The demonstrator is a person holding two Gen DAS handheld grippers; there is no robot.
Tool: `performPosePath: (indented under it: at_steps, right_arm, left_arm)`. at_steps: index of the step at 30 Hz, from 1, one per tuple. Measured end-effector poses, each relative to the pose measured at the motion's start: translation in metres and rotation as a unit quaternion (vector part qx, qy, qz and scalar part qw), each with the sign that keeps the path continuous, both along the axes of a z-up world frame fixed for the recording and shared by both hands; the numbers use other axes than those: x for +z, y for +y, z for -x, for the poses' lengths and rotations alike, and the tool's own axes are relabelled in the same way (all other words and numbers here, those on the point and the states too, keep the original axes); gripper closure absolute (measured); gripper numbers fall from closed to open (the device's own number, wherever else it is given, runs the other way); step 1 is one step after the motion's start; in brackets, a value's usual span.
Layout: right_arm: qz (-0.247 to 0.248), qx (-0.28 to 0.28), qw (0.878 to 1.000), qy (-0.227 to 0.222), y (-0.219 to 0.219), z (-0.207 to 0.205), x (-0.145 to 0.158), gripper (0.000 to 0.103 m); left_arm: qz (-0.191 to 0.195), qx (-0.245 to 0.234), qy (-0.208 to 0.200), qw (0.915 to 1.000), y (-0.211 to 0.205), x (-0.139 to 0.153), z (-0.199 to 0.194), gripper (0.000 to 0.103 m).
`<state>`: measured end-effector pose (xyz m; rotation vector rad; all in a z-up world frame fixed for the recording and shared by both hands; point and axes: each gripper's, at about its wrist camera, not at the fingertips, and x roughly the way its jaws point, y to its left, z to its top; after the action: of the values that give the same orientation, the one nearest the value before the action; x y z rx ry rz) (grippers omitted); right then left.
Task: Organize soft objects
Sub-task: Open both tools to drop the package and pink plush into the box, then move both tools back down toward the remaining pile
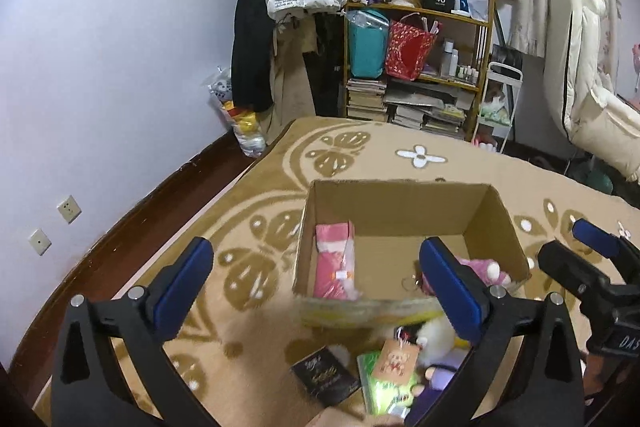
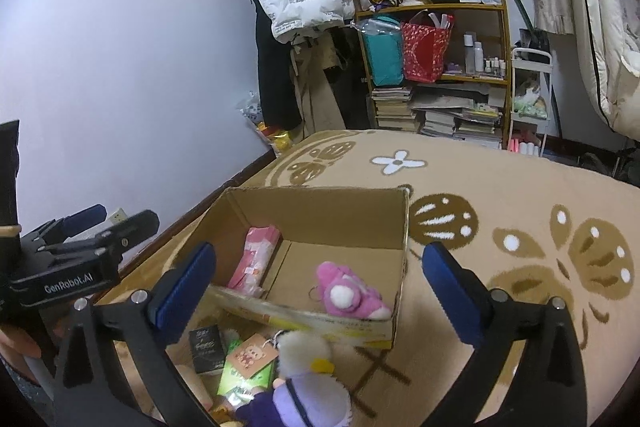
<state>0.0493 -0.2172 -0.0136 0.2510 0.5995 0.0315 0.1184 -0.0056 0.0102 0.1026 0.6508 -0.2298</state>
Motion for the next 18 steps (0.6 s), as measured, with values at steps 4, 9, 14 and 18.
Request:
performPosePath:
  at_steps: [4, 9, 14, 18]
  right_arm:
    - [-0.006, -0.001, 1.000, 0.008, 0.002, 0.007, -0.001, 0.000]
    - [-0.003, 0.002, 1.000, 0.019, 0.008, 0.017, -0.002, 0.000]
    - [-0.004, 0.007, 1.000, 0.030, 0.013, 0.027, -0.005, 0.000]
    - [-0.008, 0.012, 0.999, 0.048, 0.019, 0.033, -0.012, 0.000]
  left_arm:
    - [0.015, 0.011, 0.010, 0.9998, 0.011, 0.001, 0.008, 0.001]
    - [-0.002, 0.014, 0.039, 0.9991, 0.020, -0.001, 0.014, 0.001]
    - [-0.003, 0.018, 0.077, 0.9969, 0.033, -0.007, 0.021, 0.001]
    - [-0.018, 0.006, 0.103, 0.9945, 0.036, -0.014, 0.030, 0.001]
